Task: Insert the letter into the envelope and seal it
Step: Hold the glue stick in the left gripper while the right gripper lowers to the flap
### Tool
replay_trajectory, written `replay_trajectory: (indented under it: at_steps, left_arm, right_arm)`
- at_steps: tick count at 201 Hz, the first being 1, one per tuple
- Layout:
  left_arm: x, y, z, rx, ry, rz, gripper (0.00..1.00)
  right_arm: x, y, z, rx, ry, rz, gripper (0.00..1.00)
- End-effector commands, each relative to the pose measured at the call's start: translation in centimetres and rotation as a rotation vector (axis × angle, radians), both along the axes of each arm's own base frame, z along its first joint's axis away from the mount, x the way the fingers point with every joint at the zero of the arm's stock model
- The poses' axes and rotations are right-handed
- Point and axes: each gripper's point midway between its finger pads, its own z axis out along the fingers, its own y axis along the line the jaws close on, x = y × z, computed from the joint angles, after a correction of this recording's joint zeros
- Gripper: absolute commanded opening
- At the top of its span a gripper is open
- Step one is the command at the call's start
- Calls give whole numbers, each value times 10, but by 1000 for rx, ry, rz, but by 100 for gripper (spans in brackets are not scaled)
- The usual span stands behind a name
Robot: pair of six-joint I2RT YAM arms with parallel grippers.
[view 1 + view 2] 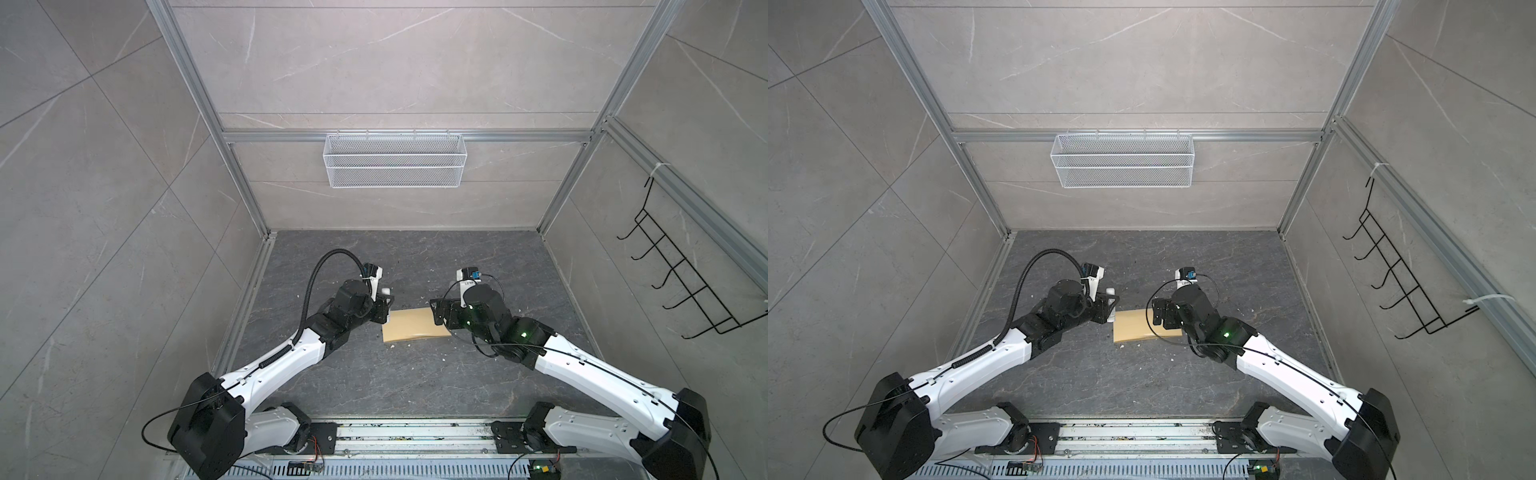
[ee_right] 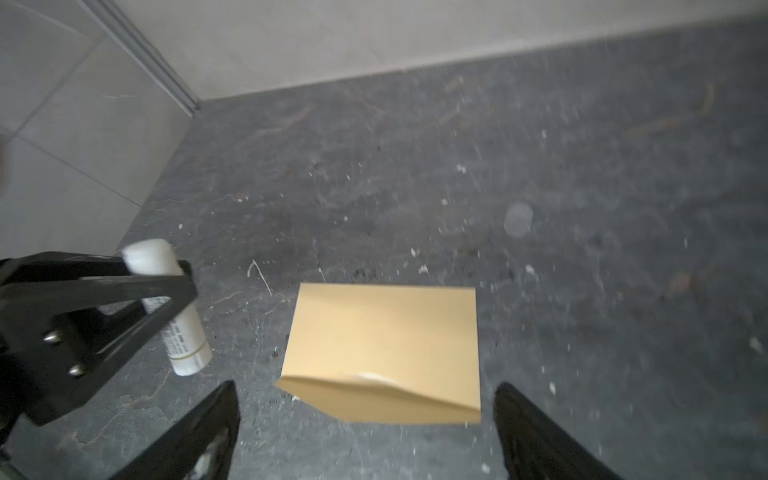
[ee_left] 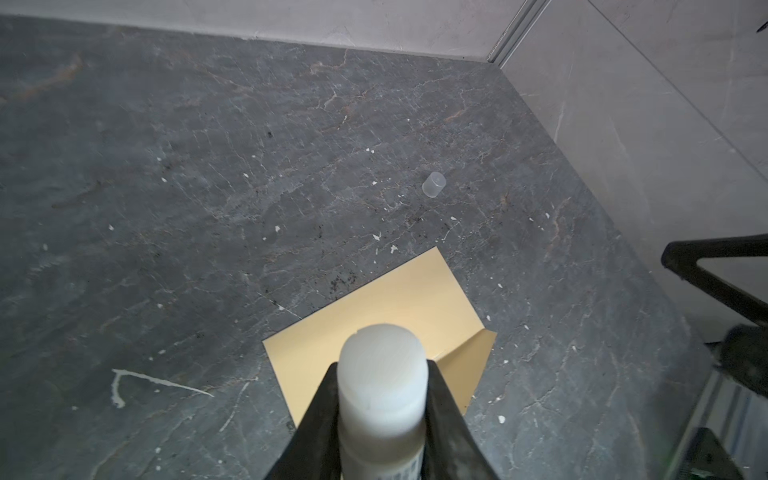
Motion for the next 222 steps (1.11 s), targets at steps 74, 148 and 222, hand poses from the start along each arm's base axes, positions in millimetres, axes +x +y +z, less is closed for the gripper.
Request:
replay_trajectory:
  at_steps: [74,148,222]
  left_arm:
    - [3,9,6,37,-124,5,0]
    - [-1,16,3,45,-119,26,0]
    - [-3,18,-1,48,-105,31,0]
  right_arm:
    - [-34,20,-98,268,553,-378,77]
    - [-24,54,-126,345,645,-399,60]
    - [-18,66,-151,332,675,-402,30]
